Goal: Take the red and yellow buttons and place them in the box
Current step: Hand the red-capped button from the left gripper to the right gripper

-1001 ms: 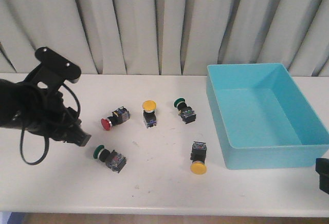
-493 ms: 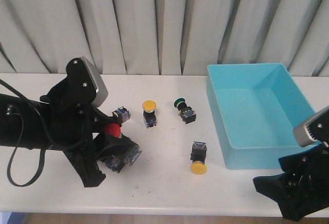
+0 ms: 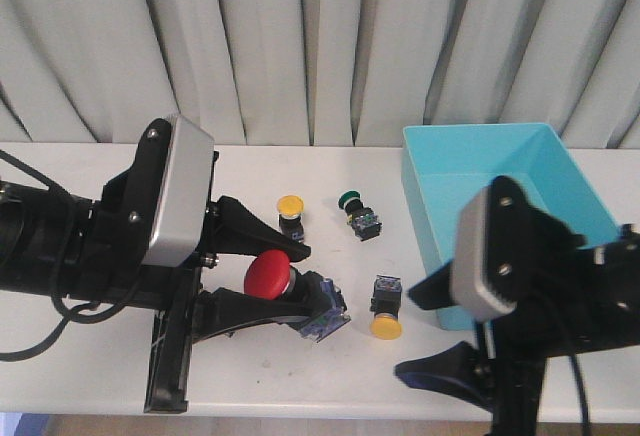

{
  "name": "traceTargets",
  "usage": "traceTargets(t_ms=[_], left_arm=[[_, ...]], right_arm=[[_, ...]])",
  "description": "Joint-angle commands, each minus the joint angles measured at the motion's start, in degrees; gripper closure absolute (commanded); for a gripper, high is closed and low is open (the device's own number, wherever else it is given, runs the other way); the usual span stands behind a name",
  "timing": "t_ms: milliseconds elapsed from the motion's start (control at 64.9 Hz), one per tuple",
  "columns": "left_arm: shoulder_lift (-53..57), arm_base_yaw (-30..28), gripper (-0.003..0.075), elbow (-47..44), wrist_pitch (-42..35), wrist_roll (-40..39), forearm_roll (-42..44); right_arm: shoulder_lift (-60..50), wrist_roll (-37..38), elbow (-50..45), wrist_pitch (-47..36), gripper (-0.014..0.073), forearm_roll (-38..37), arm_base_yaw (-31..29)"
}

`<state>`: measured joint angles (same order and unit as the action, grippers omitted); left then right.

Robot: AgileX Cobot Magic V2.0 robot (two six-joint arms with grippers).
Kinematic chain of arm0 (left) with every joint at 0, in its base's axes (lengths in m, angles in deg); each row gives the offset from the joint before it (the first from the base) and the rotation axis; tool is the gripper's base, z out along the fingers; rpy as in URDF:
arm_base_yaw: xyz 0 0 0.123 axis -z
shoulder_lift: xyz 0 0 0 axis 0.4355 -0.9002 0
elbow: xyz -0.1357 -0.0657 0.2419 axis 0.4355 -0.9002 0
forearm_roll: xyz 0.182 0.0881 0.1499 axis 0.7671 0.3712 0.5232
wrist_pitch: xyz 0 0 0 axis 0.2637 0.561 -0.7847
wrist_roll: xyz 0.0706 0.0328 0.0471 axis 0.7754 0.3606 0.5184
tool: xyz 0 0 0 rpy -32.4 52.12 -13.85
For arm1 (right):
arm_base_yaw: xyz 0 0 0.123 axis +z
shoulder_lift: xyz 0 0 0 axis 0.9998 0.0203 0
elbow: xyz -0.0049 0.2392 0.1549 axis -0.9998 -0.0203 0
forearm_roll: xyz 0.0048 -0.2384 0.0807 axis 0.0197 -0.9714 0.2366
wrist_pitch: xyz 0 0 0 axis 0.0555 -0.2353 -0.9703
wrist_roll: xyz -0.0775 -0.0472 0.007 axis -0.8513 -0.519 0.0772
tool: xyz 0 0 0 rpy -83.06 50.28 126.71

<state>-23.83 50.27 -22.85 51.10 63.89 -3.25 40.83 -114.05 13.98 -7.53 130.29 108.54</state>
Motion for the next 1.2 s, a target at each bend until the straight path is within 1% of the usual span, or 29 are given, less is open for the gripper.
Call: traceTargets(t_ms=[0,123,308,462,770,909,1078,1186], left_arm=[[1.4,0.0,0.0582,1.2,1.6,3.2,-5.1],[1.4,0.0,0.0582,1.2,2.1,3.8,-5.1],[1.4,0.0,0.0582,1.2,3.1,3.8,-5.1],[1.4,0.0,0.0582,1.2,3.5,3.7,-5.0],[1.4,0.0,0.0582,1.2,3.4,3.7,-5.0],[1.4,0.0,0.0582,1.2,3.5,3.7,-5.0],[1.4,0.0,0.0574,1.2,3.3,3.7,-5.0],[1.4,0.0,0.0539,1.2,3.2,3.7,-5.0]], right_arm=[[0.9,-5.0,3.1,-3.8,0.0132,1.9,3.6],[3.0,-7.8,4.8,-6.7,0.0132,3.9,7.2],[6.7,-12.8,7.1,-7.0,0.0132,7.9,10.3],[8.3,-13.3,9.0,-5.7,0.0132,9.1,10.7],[8.3,-17.2,9.0,-2.3,0.014,12.9,10.7],[8.3,-17.2,8.9,-3.2,0.0195,12.6,10.7],[8.3,-17.2,8.9,-3.2,0.0327,12.6,10.7],[8.3,-17.1,8.9,-3.2,0.0396,12.6,10.7]])
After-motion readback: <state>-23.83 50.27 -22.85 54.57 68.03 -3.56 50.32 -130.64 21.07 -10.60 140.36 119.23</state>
